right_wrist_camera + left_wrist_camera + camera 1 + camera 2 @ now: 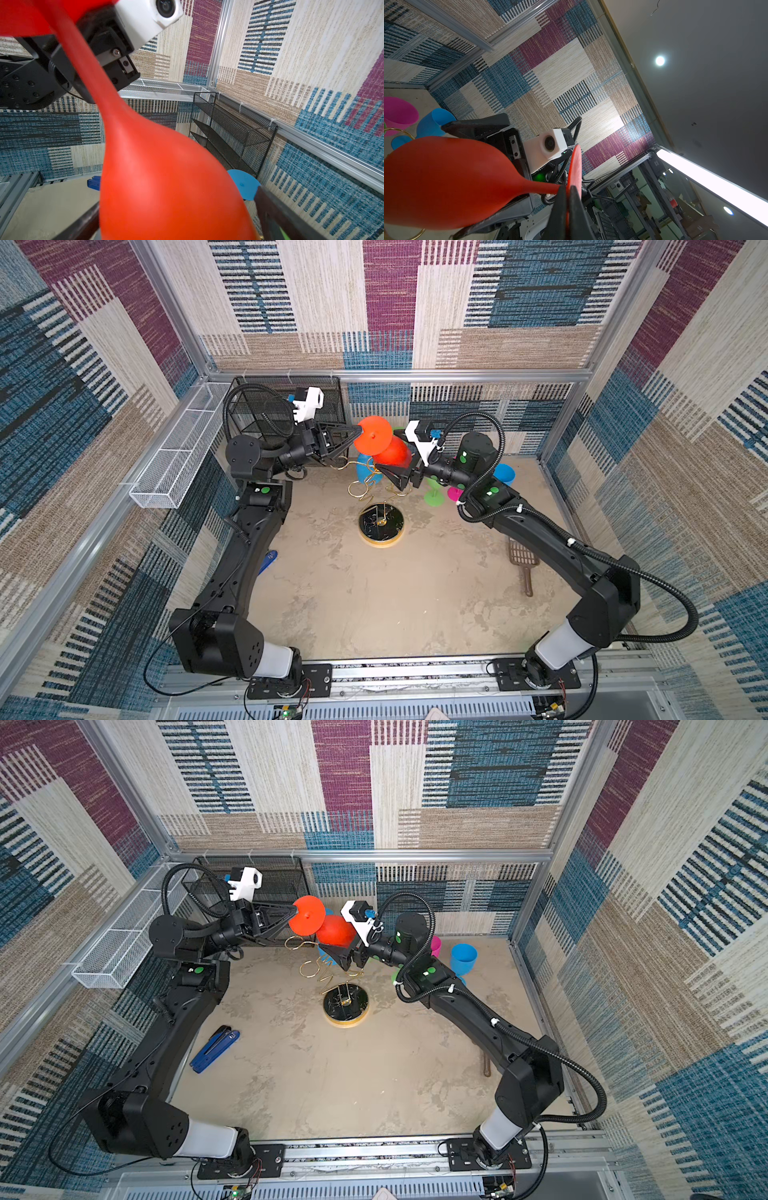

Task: Take the wine glass off the wine glass rack
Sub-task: 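Raise the red glass with the left gripper while the right gripper reaches toward it, then close the right gripper on the red glass's bowl held by the left gripper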

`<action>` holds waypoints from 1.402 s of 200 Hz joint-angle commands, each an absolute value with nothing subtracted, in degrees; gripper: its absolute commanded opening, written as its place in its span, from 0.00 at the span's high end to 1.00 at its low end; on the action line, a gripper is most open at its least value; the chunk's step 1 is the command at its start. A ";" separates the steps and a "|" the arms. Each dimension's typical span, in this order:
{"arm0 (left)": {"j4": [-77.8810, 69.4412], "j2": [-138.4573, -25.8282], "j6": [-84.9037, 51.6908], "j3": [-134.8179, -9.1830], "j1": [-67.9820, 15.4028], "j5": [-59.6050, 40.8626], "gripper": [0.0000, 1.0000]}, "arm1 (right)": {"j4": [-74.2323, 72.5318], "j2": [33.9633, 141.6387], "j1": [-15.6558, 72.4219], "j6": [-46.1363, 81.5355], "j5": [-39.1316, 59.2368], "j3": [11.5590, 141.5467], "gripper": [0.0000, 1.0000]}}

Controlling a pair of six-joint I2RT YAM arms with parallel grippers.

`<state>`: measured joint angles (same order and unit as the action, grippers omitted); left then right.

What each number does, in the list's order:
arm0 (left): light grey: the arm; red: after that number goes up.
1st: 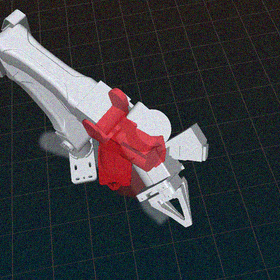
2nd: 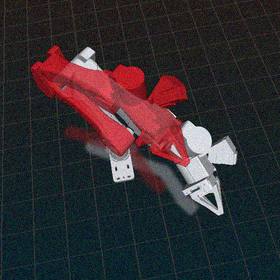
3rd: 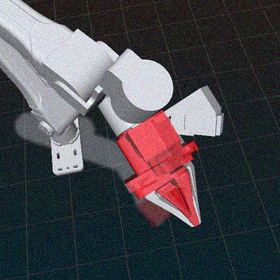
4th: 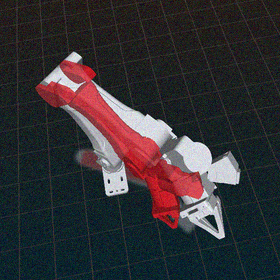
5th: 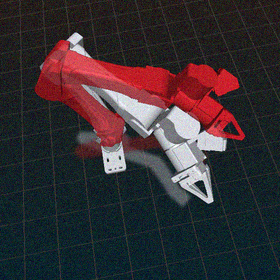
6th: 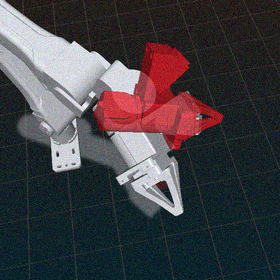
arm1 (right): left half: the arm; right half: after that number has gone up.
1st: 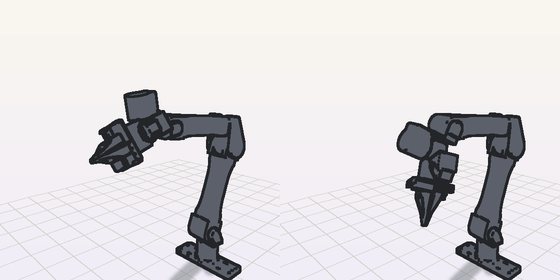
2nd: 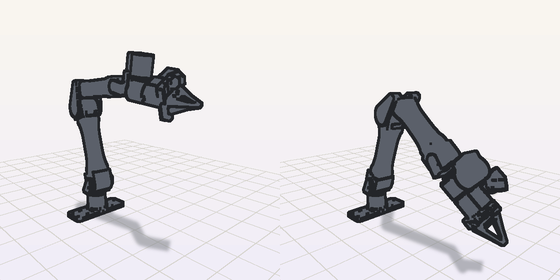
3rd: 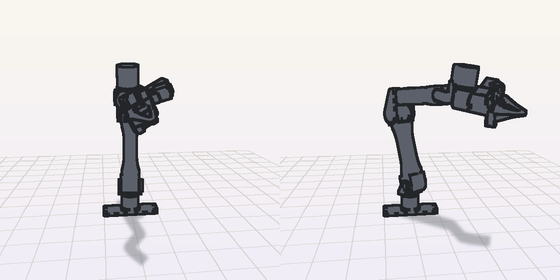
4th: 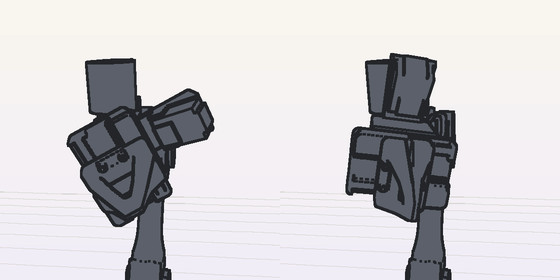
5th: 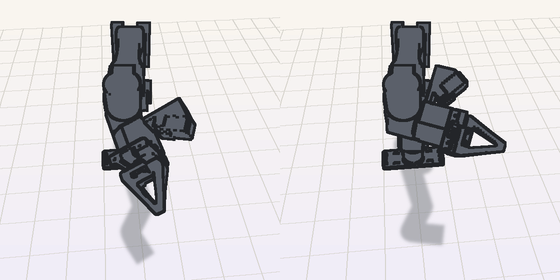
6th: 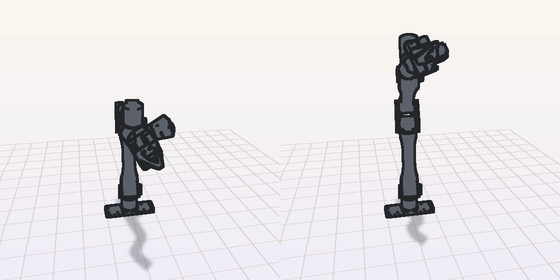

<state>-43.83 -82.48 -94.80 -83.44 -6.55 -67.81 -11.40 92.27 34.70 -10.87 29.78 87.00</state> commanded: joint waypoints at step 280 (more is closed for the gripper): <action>-27.07 -78.86 -37.82 -79.16 -9.00 -49.79 0.65 | 25.75 78.16 35.42 0.78 11.03 88.09 0.45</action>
<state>-31.53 -78.70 -59.37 -80.71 -8.08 -56.14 17.10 80.55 35.40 -1.54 15.35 88.99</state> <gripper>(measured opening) 0.322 0.690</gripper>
